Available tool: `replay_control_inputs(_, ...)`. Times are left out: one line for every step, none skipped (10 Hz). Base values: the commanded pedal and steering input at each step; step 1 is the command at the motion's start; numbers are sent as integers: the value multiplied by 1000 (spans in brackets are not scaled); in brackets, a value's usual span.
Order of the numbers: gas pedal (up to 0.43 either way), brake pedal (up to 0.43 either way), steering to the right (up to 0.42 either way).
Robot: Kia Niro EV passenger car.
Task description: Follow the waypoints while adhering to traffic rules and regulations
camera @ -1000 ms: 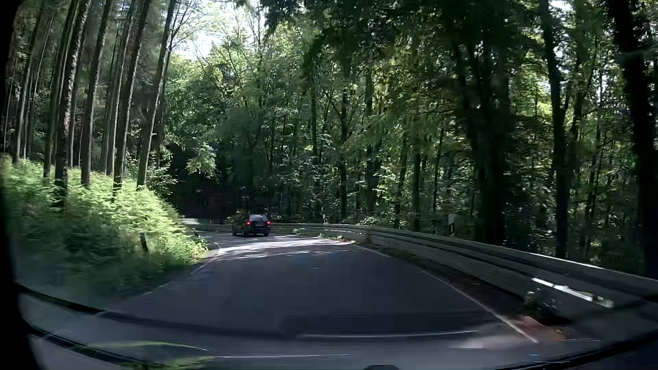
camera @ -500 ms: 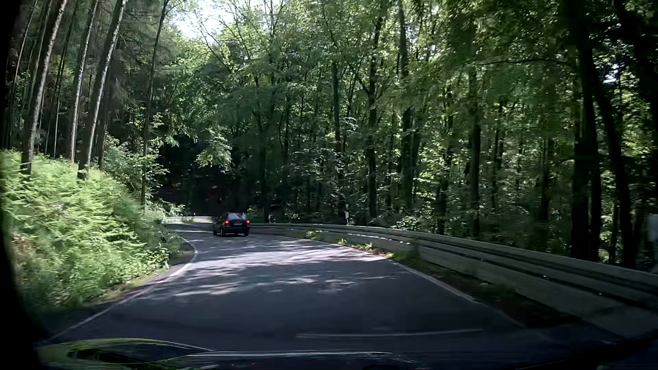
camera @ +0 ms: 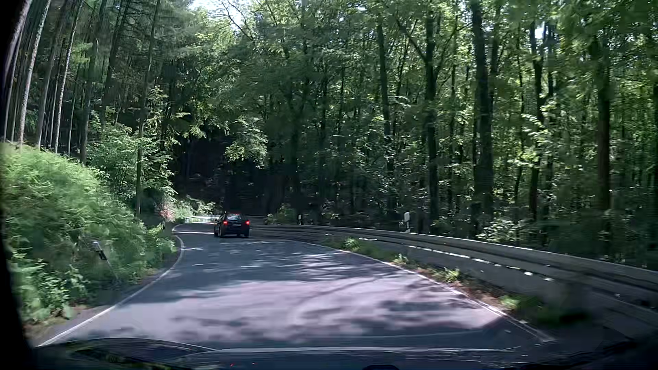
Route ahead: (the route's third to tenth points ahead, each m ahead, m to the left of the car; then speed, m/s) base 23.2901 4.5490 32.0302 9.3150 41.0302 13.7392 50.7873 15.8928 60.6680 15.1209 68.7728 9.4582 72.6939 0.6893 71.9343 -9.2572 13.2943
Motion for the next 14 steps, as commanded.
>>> replay_control_inputs(0,79,-100)
replay_control_inputs(0,146,-99)
replay_control_inputs(0,183,-98)
replay_control_inputs(0,207,-96)
replay_control_inputs(0,213,-92)
replay_control_inputs(0,213,-91)
replay_control_inputs(0,213,-91)
replay_control_inputs(0,213,-91)
replay_control_inputs(0,207,-91)
replay_control_inputs(0,207,-91)
replay_control_inputs(0,201,-90)
replay_control_inputs(0,201,-86)
replay_control_inputs(0,201,-80)
replay_control_inputs(0,207,-75)
